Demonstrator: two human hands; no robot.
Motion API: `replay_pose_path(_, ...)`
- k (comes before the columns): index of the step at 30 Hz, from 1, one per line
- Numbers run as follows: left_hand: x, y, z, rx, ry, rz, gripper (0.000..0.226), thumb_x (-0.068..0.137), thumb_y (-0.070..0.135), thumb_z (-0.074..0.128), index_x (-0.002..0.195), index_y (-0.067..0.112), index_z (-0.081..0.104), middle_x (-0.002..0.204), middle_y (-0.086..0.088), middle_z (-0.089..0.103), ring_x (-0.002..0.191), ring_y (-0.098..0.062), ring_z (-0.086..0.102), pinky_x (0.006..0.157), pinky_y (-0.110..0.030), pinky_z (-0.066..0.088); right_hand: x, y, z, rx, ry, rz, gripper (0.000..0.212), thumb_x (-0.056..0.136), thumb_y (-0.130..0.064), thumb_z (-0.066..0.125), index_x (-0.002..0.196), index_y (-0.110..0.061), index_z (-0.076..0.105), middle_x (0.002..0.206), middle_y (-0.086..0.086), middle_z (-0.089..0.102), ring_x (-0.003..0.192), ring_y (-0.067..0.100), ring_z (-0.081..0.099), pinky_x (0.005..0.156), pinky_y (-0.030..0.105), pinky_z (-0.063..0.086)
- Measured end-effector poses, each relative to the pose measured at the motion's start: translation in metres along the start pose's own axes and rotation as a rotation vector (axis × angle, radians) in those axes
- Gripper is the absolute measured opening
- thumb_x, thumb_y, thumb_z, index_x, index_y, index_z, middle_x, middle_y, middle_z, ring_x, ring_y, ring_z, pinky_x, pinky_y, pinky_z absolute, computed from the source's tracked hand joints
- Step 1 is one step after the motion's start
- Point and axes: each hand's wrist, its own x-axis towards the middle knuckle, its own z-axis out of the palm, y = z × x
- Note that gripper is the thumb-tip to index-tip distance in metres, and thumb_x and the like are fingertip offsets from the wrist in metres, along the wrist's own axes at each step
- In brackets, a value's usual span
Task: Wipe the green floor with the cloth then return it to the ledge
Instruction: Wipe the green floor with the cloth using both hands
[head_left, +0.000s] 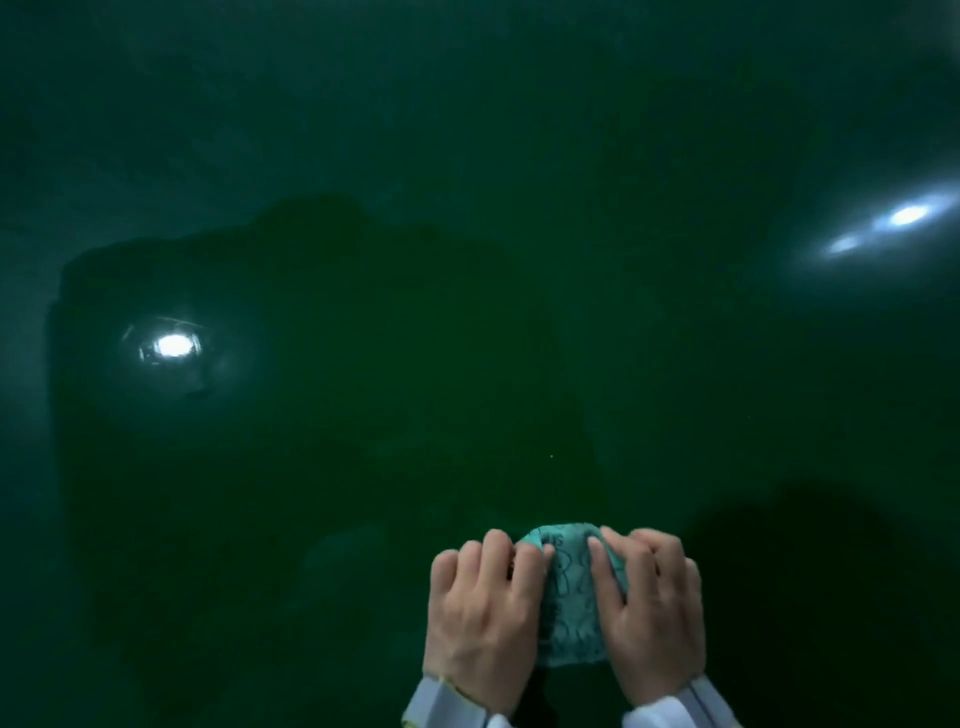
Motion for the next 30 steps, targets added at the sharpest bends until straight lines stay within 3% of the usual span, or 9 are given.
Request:
replay_pose_path(3,0.050,-0.010,0.006,0.006,0.020,0.021,0.021,0.105,0.033,0.059,0.087,0.024,0.052,0.080,-0.004,0.046,0.067,-0.031,0.046,0.067,-0.046,0.037,0.055,0.003,0.010,-0.053,0.022,-0.075,0.027,0.108,-0.037,0.052,0.106,-0.016,0.070,0.100,0.009,0.064,0.088,0.031,0.063,0.077,0.045,0.047)
replay_pose_path(6,0.139,-0.020,0.024,0.050,0.094,0.026,0.016,0.105,0.032,0.057,0.093,0.022,0.053,0.083,-0.007,0.052,0.070,-0.033,0.051,0.069,-0.047,0.037,0.145,0.000,0.031,-0.255,-0.099,-0.057,0.045,0.113,-0.044,0.031,0.111,-0.020,0.069,0.111,0.007,0.066,0.104,0.032,0.062,0.085,0.048,0.043)
replay_pose_path(9,0.243,-0.041,0.044,0.169,0.131,0.029,0.021,0.105,0.036,0.053,0.100,0.017,0.060,0.087,-0.010,0.061,0.070,-0.034,0.062,0.072,-0.045,0.044,0.243,-0.010,0.052,-0.111,0.010,0.043,0.032,0.108,-0.039,0.049,0.104,-0.013,0.066,0.107,0.016,0.064,0.095,0.038,0.064,0.082,0.048,0.045)
replay_pose_path(14,0.328,-0.099,0.040,0.220,-0.038,-0.020,0.035,0.105,0.043,0.044,0.114,0.010,0.053,0.100,-0.016,0.062,0.078,-0.040,0.067,0.079,-0.046,0.043,0.341,-0.059,0.080,-0.126,-0.127,-0.018,0.034,0.109,-0.043,0.040,0.119,-0.013,0.056,0.116,0.014,0.057,0.100,0.034,0.063,0.087,0.044,0.043)
replay_pose_path(18,0.285,-0.113,0.024,0.204,0.009,-0.131,0.033,0.103,0.042,0.051,0.110,0.010,0.055,0.094,-0.016,0.062,0.074,-0.039,0.066,0.076,-0.046,0.045,0.302,-0.082,0.078,-0.087,-0.113,0.015,0.033,0.108,-0.043,0.046,0.117,-0.013,0.059,0.113,0.014,0.059,0.097,0.035,0.064,0.085,0.045,0.045)
replay_pose_path(21,0.199,-0.113,0.007,0.195,0.093,-0.163,0.030,0.108,0.044,0.050,0.099,0.015,0.055,0.086,-0.011,0.058,0.069,-0.036,0.060,0.070,-0.045,0.044,0.218,-0.091,0.061,-0.033,-0.025,0.011,0.025,0.104,-0.038,0.059,0.099,-0.014,0.065,0.098,0.013,0.062,0.082,0.036,0.063,0.075,0.045,0.048)
replay_pose_path(26,0.052,-0.099,-0.025,0.148,0.014,-0.187,0.031,0.107,0.043,0.053,0.084,0.022,0.050,0.079,-0.003,0.047,0.065,-0.030,0.049,0.066,-0.047,0.039,0.081,-0.095,0.042,0.018,-0.049,-0.093,0.017,0.106,-0.037,0.055,0.101,-0.023,0.062,0.096,0.004,0.058,0.080,0.028,0.060,0.071,0.042,0.042)
replay_pose_path(30,0.047,-0.112,-0.029,0.149,0.011,-0.130,0.032,0.106,0.042,0.055,0.083,0.020,0.053,0.077,-0.001,0.047,0.061,-0.027,0.050,0.062,-0.045,0.039,0.078,-0.099,0.043,0.020,-0.037,-0.169,0.016,0.104,-0.036,0.057,0.100,-0.020,0.062,0.096,0.003,0.056,0.076,0.025,0.057,0.070,0.038,0.038)
